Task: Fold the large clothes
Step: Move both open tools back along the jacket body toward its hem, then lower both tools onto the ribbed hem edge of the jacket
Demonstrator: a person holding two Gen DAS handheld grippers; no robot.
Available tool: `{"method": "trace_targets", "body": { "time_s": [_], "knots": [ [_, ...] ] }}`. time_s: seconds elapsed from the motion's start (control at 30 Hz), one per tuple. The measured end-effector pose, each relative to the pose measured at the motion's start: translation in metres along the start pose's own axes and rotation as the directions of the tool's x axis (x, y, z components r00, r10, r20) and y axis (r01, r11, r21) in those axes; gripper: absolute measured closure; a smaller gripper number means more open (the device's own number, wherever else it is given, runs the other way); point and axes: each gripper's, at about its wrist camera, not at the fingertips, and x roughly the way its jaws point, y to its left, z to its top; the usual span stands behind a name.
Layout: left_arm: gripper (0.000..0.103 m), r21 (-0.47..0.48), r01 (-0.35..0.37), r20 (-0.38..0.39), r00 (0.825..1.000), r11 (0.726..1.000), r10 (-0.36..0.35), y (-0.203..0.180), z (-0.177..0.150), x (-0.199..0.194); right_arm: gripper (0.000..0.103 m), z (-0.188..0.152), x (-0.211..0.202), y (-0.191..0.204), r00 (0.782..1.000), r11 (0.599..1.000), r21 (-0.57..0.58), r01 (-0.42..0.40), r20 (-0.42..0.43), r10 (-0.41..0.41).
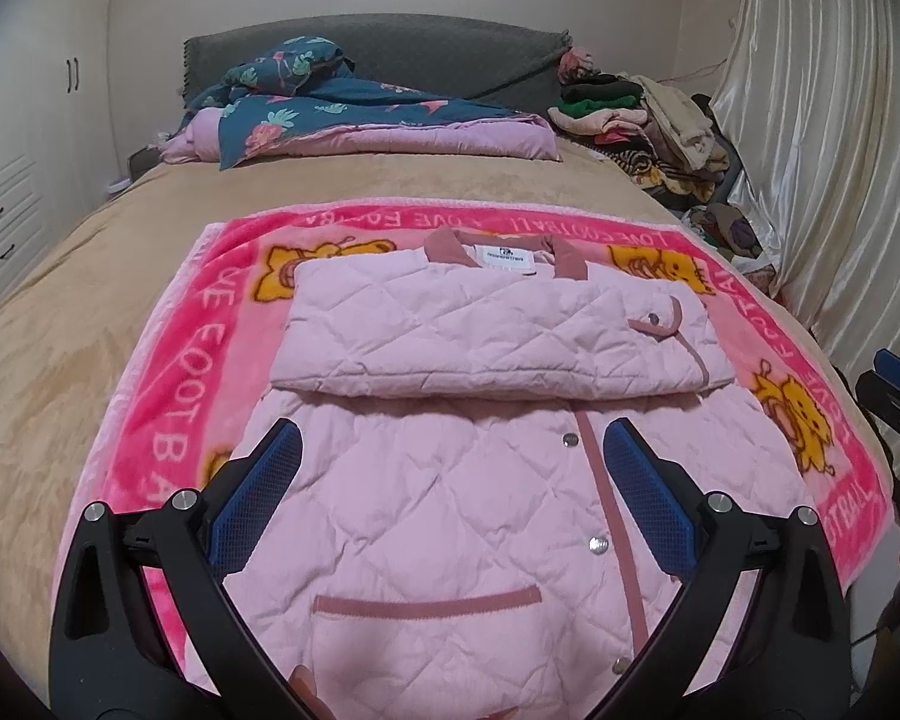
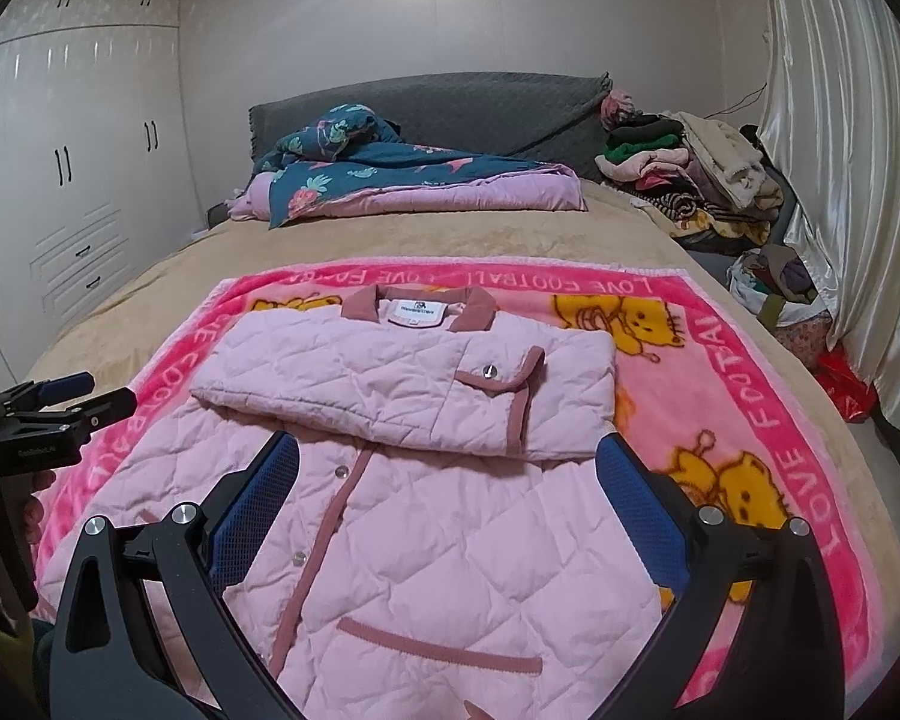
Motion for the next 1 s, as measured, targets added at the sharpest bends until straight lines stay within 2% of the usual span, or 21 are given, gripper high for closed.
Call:
{"method": "trace_targets", "body": {
  "time_s": [0.43, 1.0],
  "knots": [
    [0.008, 0.002, -0.012, -0.031, 0.999, 1.0, 0.012, 0.0, -0.03, -0.004, 0.004, -0.021, 0.002, 0.001, 0.999, 1.0, 0.001, -0.007, -0.039, 0.007],
    [0.008, 0.001, -0.074, -0.092, 0.993, 0.997, 0.074, 0.014, -0.073, 0.004, 0.004, -0.061, 0.01, -0.02, 0.994, 1.0, 0.014, 0.015, -0.105, -0.013]
  ]
}}
